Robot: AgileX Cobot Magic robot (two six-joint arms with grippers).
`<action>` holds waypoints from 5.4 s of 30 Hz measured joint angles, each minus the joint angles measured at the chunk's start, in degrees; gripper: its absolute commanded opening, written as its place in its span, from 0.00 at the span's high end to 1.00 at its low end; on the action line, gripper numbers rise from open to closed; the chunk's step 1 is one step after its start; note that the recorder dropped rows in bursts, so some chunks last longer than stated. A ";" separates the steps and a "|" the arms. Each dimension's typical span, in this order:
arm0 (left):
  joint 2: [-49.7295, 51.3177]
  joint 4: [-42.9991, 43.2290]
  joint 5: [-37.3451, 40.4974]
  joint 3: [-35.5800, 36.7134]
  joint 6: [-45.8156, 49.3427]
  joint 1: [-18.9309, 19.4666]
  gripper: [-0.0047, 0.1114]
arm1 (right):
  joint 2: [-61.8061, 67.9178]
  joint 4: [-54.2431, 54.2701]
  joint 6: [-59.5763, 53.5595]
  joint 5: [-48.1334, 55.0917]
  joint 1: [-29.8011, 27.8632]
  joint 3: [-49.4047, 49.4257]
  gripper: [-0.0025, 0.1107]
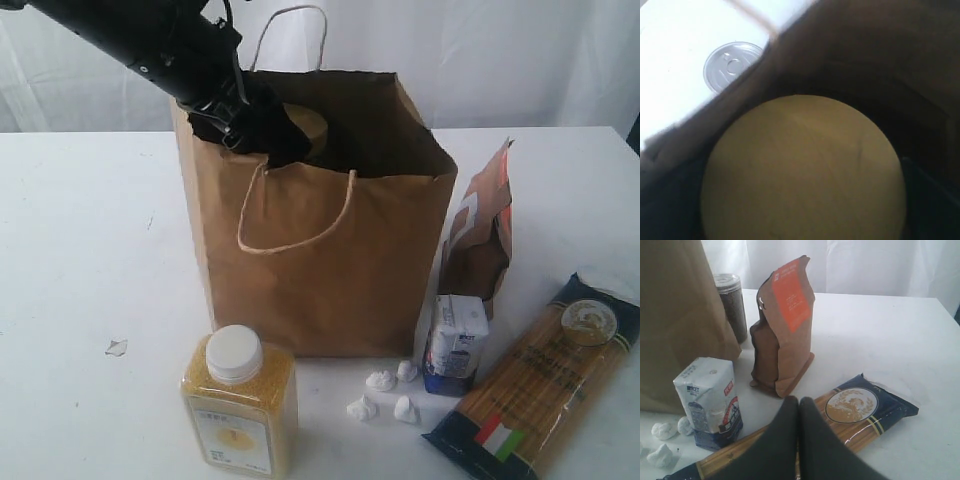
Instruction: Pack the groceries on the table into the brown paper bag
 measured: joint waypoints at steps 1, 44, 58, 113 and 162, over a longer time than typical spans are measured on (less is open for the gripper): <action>0.34 0.00 0.25 0.00 0.00 0.00 0.96 | 0.00 0.00 0.00 0.00 0.00 0.00 0.98; -0.21 1.14 7.04 0.00 -2.00 -0.65 0.22 | 0.00 0.00 0.69 0.00 0.00 0.00 0.98; -0.21 3.78 7.38 0.00 -6.92 -0.65 0.05 | 0.00 0.00 0.69 0.00 0.00 0.00 0.98; -41.24 20.24 20.24 8.25 -25.58 -0.65 0.06 | 0.00 0.00 0.79 0.00 0.00 0.00 0.98; -22.19 -8.85 13.72 33.96 29.11 -0.75 0.22 | 0.00 0.00 0.89 0.00 0.00 0.00 0.98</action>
